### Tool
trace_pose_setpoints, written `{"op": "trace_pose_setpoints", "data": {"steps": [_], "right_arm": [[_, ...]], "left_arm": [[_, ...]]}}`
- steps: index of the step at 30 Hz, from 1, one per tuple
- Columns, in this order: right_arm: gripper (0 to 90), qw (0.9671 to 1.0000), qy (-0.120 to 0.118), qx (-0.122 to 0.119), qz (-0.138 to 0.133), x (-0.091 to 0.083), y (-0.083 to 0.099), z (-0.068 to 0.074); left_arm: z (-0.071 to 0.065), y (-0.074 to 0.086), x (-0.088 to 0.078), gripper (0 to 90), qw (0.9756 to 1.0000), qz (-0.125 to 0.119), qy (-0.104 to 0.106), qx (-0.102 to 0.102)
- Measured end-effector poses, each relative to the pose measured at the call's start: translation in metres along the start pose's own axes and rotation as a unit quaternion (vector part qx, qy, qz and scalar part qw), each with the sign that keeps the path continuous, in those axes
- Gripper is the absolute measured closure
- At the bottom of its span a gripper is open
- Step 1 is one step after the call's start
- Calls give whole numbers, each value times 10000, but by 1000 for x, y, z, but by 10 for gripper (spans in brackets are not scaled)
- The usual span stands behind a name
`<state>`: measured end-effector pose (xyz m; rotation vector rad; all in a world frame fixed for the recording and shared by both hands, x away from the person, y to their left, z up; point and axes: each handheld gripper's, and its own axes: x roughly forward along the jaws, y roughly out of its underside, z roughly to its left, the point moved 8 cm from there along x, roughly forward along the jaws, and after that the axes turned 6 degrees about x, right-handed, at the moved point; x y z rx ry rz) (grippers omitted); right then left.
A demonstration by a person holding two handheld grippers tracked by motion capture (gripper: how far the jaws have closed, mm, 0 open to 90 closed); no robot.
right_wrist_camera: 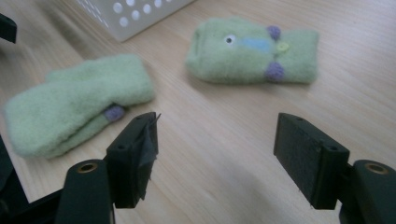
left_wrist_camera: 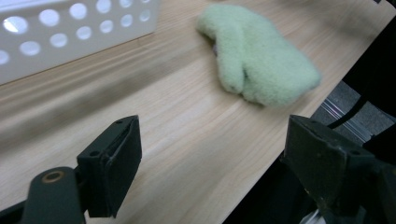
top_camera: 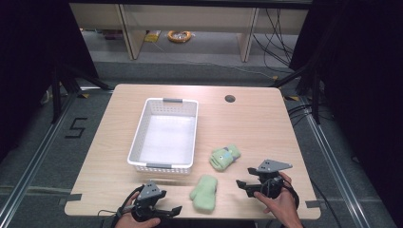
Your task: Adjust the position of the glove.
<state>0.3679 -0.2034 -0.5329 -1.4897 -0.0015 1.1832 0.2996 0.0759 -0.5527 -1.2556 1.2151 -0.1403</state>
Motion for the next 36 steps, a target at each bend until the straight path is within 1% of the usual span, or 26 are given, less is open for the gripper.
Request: {"op": "trace_pose_setpoints", "data": {"steps": [1, 2, 3, 7, 8, 9, 10, 12, 13, 16, 17, 18, 19, 22, 23, 24, 25, 27, 28, 30, 31, 32, 33, 34, 35, 36], "right_arm": [[350, 10000, -66, -43, 30, 0, -1, 2], [356, 9999, -65, -77, -25, 1, -4, 4], [393, 9997, -118, -194, -25, 2, -7, 7], [454, 9987, -275, -434, -45, 4, -15, 18], [454, 9987, -275, -434, -45, 4, -15, 18], [476, 9985, -326, -438, -38, 5, -17, 22], [496, 9981, -354, -503, -25, 7, -20, 24], [539, 9973, -486, -555, 69, 9, -22, 31], [559, 9962, -534, -676, 103, 13, -26, 36], [582, 9953, -605, -737, 135, 17, -29, 42], [596, 9948, -582, -813, 190, 21, -34, 44], [596, 9948, -582, -813, 190, 21, -34, 44], [623, 9940, -625, -869, 217, 26, -37, 46], [639, 9938, -622, -869, 303, 32, -39, 46], [643, 9935, -623, -889, 347, 35, -39, 47], [649, 9927, -640, -945, 401, 38, -39, 49], [654, 9928, -675, -873, 467, 40, -39, 53], [667, 9911, -705, -1007, 509, 45, -42, 55], [672, 9902, -722, -1087, 491, 49, -44, 57], [687, 9894, -746, -1112, 566, 57, -47, 59], [687, 9901, -702, -1101, 513, 62, -49, 59], [687, 9901, -702, -1101, 513, 62, -49, 59], [698, 9893, -736, -1060, 683, 68, -49, 60], [698, 9893, -736, -1060, 683, 68, -49, 60], [698, 9880, -738, -1121, 771, 74, -48, 61], [698, 9878, -777, -1100, 786, 77, -48, 63]], "left_arm": [[-3, -2, 2, 189, 9999, -102, 17, -40], [-5, -3, 2, 193, 9999, -109, 39, -32], [-6, -4, 2, 203, 9999, -90, 74, 64], [-15, -7, 5, 233, 9997, -178, 139, -29], [-18, -8, 6, 233, 9997, -124, 213, -4], [-21, -10, 7, 243, 9996, -152, 215, 115], [-24, -11, 9, 248, 9996, -160, 247, 40], [-28, -14, 11, 272, 9994, -140, 278, 141], [-30, -16, 13, 277, 9991, -94, 313, 275], [-33, -17, 17, 285, 9991, -61, 290, 295], [-37, -19, 19, 288, 9988, -79, 382, 296], [-37, -19, 19, 292, 9988, -79, 382, 296], [-39, -18, 23, 297, 9989, 5, 313, 355], [-42, -18, 28, 308, 9988, -15, 321, 367], [-42, -18, 29, 308, 9985, 17, 326, 437], [-42, -17, 31, 308, 9986, 100, 304, 411], [-43, -18, 32, 308, 9983, 98, 339, 474], [-44, -18, 35, 310, 9986, 95, 303, 417], [-43, -18, 35, 320, 9981, 160, 347, 474], [-43, -19, 37, 337, 9985, 118, 286, 458], [-42, -19, 38, 348, 9984, 127, 274, 472], [-42, -17, 38, 348, 9985, 209, 245, 451], [-42, -18, 40, 356, 9979, 238, 219, 562], [-42, -18, 40, 360, 9979, 238, 219, 562], [-42, -16, 41, 372, 9974, 348, 187, 607], [-43, -15, 42, 375, 9972, 384, 167, 623]]}}
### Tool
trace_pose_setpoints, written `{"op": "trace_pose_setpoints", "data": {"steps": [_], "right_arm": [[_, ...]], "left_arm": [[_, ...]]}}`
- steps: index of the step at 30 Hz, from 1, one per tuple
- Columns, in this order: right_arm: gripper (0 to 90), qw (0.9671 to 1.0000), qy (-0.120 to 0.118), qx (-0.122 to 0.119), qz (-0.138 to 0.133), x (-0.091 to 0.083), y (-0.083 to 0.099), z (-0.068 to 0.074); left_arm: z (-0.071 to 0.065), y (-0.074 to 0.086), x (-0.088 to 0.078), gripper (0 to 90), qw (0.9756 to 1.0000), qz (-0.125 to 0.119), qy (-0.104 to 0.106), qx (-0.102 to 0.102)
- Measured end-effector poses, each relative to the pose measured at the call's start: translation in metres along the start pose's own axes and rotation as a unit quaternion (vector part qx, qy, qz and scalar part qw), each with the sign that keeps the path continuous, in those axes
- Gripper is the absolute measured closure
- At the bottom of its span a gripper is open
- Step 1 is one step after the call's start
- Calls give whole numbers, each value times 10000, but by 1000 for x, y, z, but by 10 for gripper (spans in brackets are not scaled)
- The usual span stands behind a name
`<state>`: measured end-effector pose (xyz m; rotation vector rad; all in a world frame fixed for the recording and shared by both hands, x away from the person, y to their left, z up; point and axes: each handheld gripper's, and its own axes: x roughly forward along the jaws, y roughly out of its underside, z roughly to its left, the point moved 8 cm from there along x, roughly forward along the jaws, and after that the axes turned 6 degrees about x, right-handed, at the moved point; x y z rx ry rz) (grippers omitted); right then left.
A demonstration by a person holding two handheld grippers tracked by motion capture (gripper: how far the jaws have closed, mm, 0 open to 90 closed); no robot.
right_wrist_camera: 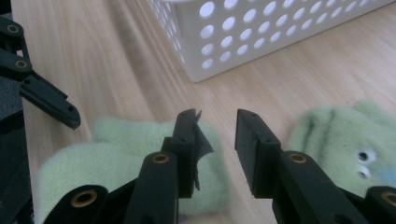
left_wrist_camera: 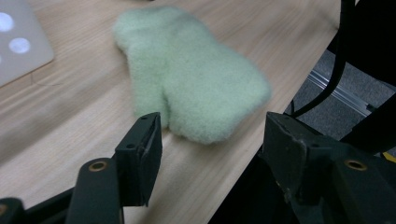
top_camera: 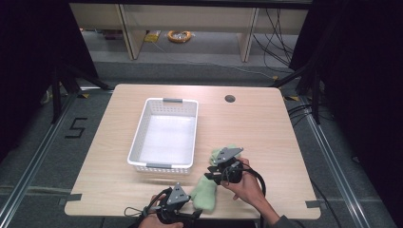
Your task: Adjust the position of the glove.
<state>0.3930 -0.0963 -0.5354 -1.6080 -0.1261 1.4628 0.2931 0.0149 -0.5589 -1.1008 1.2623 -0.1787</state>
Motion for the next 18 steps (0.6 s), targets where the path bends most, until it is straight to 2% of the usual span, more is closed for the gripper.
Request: {"op": "trace_pose_setpoints", "data": {"steps": [1, 2, 3, 4, 6, 7, 8, 10, 11, 12, 13, 14, 15, 16, 17, 18], "right_arm": [[698, 10000, 0, 0, 0, 0, 0, 0], [698, 10000, -33, -3, 58, 2, 0, 0], [698, 10000, -63, -57, 3, 6, -1, 0], [698, 9999, -22, 36, 123, 8, 0, -1], [698, 9999, -30, 32, 120, 9, 0, -1], [698, 9998, -43, 70, 165, 10, 1, -1], [698, 9998, -111, 92, 117, 13, 0, 0], [698, 9998, -102, 89, 163, 14, 1, -1], [698, 9995, -118, 128, 280, 15, 3, -1], [698, 9996, -143, 95, 234, 17, 2, -1], [698, 9994, -194, 110, 282, 21, 4, 0], [698, 9994, -194, 110, 282, 21, 4, 0], [699, 9992, -193, 97, 324, 21, 4, 0], [700, 9989, -202, 117, 416, 22, 6, -1], [704, 9983, -224, 202, 501, 22, 7, 1], [705, 9984, -212, 180, 488, 23, 7, -1]], "left_arm": [[0, 0, 0, 378, 10000, 0, 0, 0], [0, 0, 1, 378, 10000, -10, -28, 50], [0, -1, 1, 383, 9999, 6, -16, 131], [2, 0, 1, 396, 9998, 73, -55, 160], [3, -1, 1, 404, 9998, 78, -74, 178], [2, -2, 2, 420, 9999, 21, -103, 123], [3, -2, 2, 438, 9997, 66, -103, 205], [3, -3, 3, 462, 9997, 45, -122, 193], [2, -4, 4, 480, 9998, 20, -91, 147], [4, -2, 4, 501, 9995, 140, -132, 234], [2, -2, 7, 537, 9998, 94, -51, 138], [2, -2, 7, 557, 9998, 94, -51, 138], [4, -1, 7, 557, 9996, 168, -101, 192], [3, -1, 7, 582, 9995, 173, -51, 268], [3, -2, 8, 606, 9995, 164, -60, 253], [2, -2, 8, 647, 9997, 149, -48, 164]]}}
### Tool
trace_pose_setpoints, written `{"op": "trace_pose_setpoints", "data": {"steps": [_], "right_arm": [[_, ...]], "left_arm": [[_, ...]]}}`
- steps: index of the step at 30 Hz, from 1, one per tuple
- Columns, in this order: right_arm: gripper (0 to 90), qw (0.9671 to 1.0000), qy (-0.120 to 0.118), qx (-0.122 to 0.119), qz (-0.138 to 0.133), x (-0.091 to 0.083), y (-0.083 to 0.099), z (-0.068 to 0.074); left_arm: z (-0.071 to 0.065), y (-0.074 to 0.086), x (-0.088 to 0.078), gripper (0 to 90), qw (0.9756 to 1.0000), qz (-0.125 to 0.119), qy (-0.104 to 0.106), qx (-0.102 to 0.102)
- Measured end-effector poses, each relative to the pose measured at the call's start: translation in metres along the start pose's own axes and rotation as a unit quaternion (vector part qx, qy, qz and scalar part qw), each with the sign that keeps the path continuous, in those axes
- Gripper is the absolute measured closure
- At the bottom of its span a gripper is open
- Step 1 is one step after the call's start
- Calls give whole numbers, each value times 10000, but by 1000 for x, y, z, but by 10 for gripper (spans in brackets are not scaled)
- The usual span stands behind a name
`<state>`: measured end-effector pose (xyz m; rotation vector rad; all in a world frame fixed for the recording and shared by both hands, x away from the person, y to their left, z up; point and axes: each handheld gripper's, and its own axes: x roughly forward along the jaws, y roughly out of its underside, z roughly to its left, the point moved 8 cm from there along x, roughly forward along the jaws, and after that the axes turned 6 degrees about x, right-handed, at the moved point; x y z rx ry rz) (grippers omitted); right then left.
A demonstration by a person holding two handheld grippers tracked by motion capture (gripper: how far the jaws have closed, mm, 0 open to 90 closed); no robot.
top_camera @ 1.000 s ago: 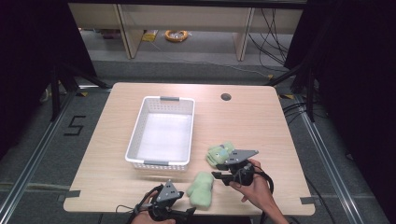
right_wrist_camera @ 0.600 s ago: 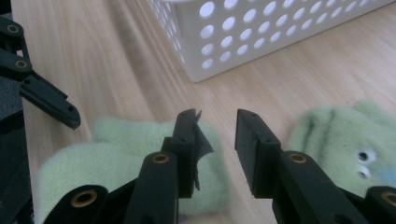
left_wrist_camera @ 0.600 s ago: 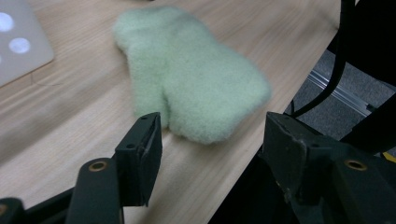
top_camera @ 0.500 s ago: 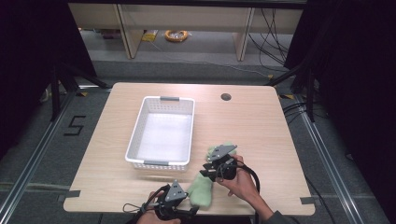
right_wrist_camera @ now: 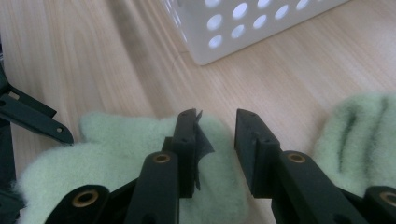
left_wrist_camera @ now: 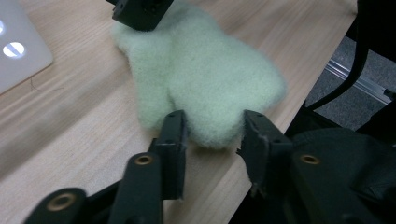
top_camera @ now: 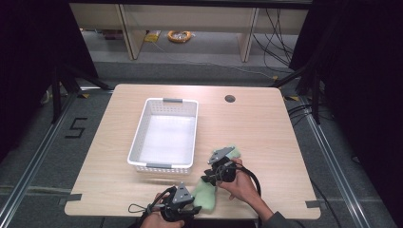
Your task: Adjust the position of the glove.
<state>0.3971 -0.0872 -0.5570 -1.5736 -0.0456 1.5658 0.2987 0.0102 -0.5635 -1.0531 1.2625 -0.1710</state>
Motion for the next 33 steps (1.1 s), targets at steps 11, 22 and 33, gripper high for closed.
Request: {"op": "trace_pose_setpoints", "data": {"steps": [11, 22, 33], "right_arm": [[870, 9995, -140, 274, -32, -4, 5, 2], [873, 9951, -114, 791, -582, -43, 18, 2], [873, 9893, 79, 1213, -811, -72, 59, 0]], "left_arm": [[9, 0, -4, 806, 9998, -3, -68, 204], [23, -18, -12, 826, 9990, -167, -158, 370], [23, -40, 15, 827, 9978, -45, -18, 659]]}}
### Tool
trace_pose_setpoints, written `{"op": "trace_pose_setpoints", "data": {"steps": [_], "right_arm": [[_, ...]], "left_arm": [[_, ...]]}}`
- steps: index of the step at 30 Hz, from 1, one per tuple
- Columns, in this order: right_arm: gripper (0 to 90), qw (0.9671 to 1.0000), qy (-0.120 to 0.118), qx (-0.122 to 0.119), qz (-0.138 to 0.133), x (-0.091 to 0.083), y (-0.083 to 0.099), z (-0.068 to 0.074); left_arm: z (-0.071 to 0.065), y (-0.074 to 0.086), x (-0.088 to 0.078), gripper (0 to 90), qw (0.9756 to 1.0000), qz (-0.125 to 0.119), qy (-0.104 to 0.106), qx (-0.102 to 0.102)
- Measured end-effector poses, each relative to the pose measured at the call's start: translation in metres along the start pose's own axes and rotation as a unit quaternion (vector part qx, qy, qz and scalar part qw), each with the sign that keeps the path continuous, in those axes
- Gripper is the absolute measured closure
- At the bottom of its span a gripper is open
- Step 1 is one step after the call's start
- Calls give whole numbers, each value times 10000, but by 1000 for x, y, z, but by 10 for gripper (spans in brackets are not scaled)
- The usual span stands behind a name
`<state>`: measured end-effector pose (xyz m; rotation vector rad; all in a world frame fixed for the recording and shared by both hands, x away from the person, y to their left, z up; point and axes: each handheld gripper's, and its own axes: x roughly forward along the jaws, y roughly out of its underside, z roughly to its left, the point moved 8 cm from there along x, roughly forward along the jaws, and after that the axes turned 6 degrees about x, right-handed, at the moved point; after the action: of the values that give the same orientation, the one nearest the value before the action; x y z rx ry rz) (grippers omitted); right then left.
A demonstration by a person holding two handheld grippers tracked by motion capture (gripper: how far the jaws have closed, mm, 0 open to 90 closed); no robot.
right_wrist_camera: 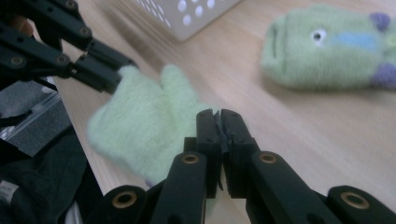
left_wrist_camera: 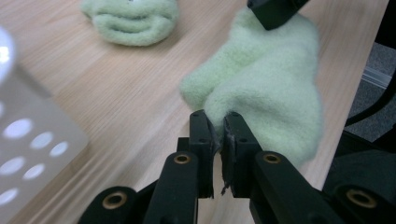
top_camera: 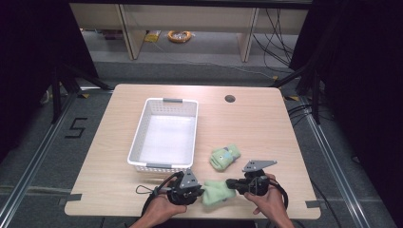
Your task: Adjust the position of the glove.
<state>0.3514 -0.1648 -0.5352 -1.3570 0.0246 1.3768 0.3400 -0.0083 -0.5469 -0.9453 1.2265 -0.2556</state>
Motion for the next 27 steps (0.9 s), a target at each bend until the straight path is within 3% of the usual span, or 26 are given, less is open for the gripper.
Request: {"op": "trace_pose_setpoints", "data": {"steps": [1, 2, 5, 8, 9, 10, 12, 15, 18, 20, 22, 23, 24, 27], "right_arm": [[873, 9999, 15, 142, 52, 0, 4, 1], [873, 10000, 47, 21, 23, 1, 8, -5], [873, 9998, 109, 97, 105, 1, 13, -6], [873, 9998, 167, 83, 108, 3, 16, -8], [872, 9998, 197, 34, 75, 4, 16, -8], [872, 9997, 227, 28, 126, 5, 17, -8], [871, 9996, 246, 18, 141, 5, 17, -9], [863, 9995, 244, 93, 186, 7, 19, -8], [852, 9994, 270, 69, 182, 6, 19, -9], [839, 9994, 316, 46, 148, 7, 20, -9], [789, 9993, 361, 110, 41, 8, 19, -10], [789, 9993, 361, 110, 41, 8, 19, -10], [765, 9992, 381, 124, 45, 7, 20, -9], [743, 9989, 448, 61, 151, 3, 20, -10]], "left_arm": [[0, 0, 2, 827, 10000, 7, -10, -50], [-1, -1, 7, 828, 10000, 61, 19, 35], [-1, -1, 11, 826, 9999, 78, 37, 71], [0, 1, 16, 826, 9999, 91, -14, -57], [1, 2, 16, 825, 9999, 103, 13, 7], [1, 2, 17, 823, 9999, 51, 42, -131], [3, 3, 15, 823, 9999, 104, 88, -27], [0, 5, 16, 814, 9998, 105, 130, -107], [2, 6, 15, 806, 9998, 140, 137, -52], [3, 6, 15, 785, 9998, 142, 164, -44], [3, 8, 14, 741, 9995, 132, 176, -206], [4, 8, 12, 741, 9997, 137, 179, -131], [6, 9, 8, 682, 9996, 136, 98, -248], [4, 9, 2, 655, 9996, 100, 148, -229]]}}
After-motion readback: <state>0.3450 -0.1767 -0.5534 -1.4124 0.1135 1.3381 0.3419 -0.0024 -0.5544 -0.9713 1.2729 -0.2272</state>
